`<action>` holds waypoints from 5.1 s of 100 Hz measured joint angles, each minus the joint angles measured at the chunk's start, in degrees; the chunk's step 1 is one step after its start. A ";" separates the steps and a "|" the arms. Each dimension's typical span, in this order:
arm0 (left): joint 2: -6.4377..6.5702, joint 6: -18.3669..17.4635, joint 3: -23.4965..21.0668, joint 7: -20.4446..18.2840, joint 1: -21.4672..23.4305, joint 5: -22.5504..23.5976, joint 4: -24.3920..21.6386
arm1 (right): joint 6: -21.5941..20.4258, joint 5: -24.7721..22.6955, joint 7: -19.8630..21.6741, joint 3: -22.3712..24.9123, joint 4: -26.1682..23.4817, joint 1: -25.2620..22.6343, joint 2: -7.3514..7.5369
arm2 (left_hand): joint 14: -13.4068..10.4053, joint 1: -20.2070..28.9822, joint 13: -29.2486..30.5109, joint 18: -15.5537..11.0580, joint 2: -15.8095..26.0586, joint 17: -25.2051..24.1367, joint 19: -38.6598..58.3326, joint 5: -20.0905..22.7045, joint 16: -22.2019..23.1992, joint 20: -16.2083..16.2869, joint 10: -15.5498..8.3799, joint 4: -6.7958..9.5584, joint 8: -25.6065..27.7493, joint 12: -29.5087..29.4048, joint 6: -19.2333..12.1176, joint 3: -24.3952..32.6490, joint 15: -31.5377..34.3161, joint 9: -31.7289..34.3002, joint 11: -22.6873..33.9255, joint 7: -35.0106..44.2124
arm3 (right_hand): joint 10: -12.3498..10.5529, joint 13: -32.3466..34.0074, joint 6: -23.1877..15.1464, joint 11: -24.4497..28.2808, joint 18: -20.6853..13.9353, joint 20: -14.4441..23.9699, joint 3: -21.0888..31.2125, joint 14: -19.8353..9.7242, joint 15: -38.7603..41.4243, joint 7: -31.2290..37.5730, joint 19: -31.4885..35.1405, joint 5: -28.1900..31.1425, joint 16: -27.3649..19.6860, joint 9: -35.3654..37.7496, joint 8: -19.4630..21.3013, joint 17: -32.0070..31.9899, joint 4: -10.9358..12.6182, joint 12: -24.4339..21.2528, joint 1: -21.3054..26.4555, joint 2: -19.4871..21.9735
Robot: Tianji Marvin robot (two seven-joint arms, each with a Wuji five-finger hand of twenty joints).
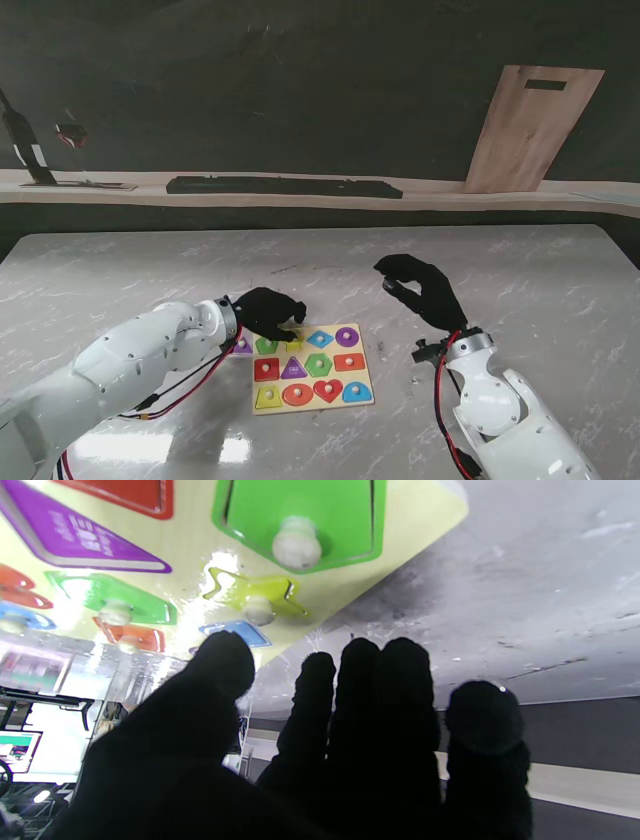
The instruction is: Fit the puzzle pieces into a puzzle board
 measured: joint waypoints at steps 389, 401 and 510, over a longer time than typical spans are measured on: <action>8.68 13.79 -29.30 -14.60 23.41 16.52 -24.98 | -0.57 4.37 2.70 -0.55 1.85 1.57 -0.03 | -0.55 7.15 2.49 -0.07 -10.13 0.29 -0.07 8.17 -1.32 0.03 -2.13 -1.42 -6.38 1.26 -9.38 10.66 -2.54 9.85 -8.55 12.32 | 0.01 0.00 0.14 0.61 0.06 0.00 -0.03 0.02 0.69 0.00 0.43 0.00 0.11 0.00 0.00 0.01 0.01 0.00 0.51 0.02; 8.69 13.85 -30.50 -14.52 24.38 17.26 -26.15 | -0.55 4.46 2.80 -0.55 1.85 1.56 -0.03 | -0.51 6.57 2.49 -0.07 -10.14 0.28 -0.27 8.17 -1.32 0.03 -2.13 -1.42 -6.36 1.57 -9.41 11.27 -2.54 10.24 -8.55 12.33 | 0.01 0.00 0.16 0.61 0.06 0.00 -0.03 0.02 0.69 0.00 0.43 0.00 0.11 0.00 0.00 0.01 0.01 0.00 0.52 0.02; 7.26 19.03 -22.53 -18.14 23.41 8.96 -33.79 | -1.84 5.87 3.17 0.08 1.59 1.21 -0.05 | 0.50 2.10 3.05 -0.07 -13.87 1.71 -0.30 9.31 -0.76 0.07 -2.08 -1.38 -4.29 5.14 -9.38 21.94 -1.26 12.23 -5.64 13.77 | 0.01 0.00 0.44 0.62 0.06 0.00 -0.05 0.02 0.70 0.01 0.44 0.00 0.12 0.00 0.00 0.01 0.01 0.00 0.52 0.05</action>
